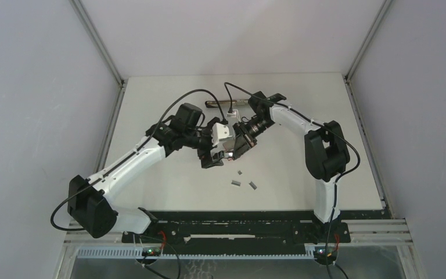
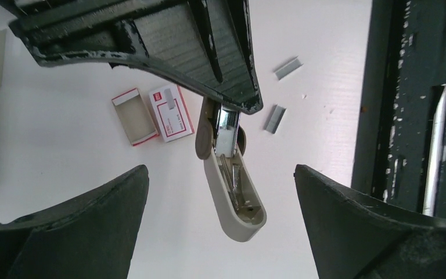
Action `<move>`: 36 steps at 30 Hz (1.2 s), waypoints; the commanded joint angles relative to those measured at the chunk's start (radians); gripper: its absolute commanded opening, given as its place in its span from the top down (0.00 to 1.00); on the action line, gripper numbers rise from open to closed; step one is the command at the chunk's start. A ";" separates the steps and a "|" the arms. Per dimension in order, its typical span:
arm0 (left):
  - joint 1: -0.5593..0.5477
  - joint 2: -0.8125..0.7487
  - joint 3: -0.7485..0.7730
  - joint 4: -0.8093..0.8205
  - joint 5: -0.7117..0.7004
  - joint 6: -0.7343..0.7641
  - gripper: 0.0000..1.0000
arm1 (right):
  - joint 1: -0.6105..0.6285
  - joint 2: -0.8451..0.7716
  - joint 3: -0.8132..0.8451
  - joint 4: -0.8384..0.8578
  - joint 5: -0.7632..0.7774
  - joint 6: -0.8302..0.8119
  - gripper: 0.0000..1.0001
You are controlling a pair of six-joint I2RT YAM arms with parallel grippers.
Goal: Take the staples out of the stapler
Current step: Unload the staple at the center of the board.
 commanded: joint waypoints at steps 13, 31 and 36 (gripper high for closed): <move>-0.101 -0.020 -0.095 0.116 -0.265 0.113 0.14 | -0.028 0.051 0.058 -0.077 -0.098 -0.034 0.94; -0.151 -0.037 -0.143 0.151 -0.292 0.136 0.94 | -0.031 0.056 0.066 -0.096 -0.111 -0.042 0.70; -0.151 -0.055 -0.170 0.188 -0.314 0.125 0.98 | -0.041 0.054 0.067 -0.119 -0.128 -0.063 0.62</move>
